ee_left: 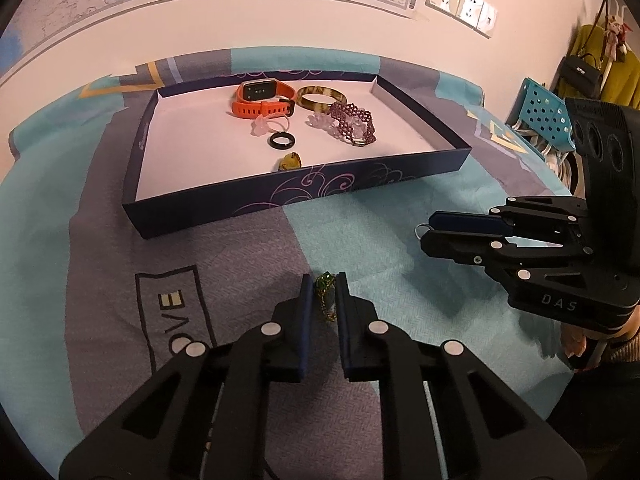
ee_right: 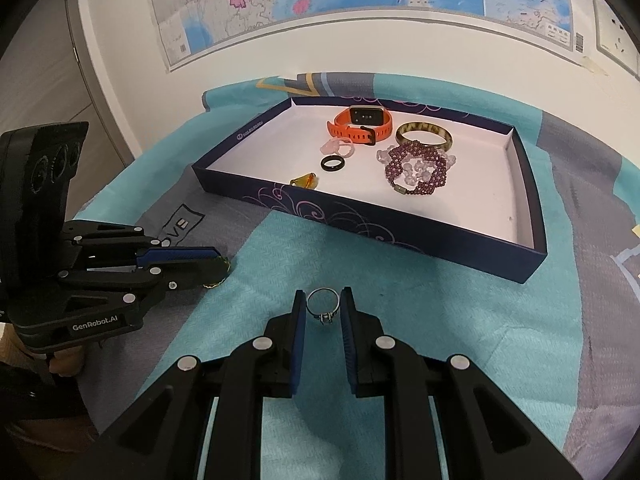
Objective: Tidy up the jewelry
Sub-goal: 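Grasp the silver ring with the right gripper while the left gripper grasps the gold green-stone ring, then carry the silver ring and gold ring over the box with both grippers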
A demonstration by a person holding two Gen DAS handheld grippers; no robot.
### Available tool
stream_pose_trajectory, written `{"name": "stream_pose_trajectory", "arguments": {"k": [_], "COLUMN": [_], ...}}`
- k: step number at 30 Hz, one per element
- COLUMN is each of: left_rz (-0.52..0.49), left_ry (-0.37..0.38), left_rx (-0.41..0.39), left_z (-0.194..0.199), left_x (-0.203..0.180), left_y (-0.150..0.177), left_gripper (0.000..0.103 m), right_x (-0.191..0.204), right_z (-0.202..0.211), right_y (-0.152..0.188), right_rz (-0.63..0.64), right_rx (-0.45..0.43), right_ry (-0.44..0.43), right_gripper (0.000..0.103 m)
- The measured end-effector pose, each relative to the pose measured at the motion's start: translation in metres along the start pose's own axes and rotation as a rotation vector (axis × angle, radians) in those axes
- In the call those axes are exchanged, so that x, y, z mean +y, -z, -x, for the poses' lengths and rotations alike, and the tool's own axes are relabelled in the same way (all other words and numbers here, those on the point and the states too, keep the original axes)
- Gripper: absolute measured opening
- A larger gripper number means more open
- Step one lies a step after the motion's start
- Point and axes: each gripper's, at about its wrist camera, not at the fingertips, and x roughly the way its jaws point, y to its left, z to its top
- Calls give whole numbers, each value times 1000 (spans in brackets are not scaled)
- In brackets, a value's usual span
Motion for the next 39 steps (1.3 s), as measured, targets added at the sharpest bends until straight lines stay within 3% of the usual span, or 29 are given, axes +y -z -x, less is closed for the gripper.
{"name": "stream_pose_trajectory", "arguments": {"k": [39], "left_rz": [-9], "left_ry": [6], "left_rx": [-138], "left_z": [31], "left_x": [-3], "left_y": [-27], "left_gripper": [12], "right_x": [-8], "right_z": [29], "right_y": [-18], "right_rz": [-7], "right_rx": [-98], "right_ry": [23], "right_gripper": [16]}}
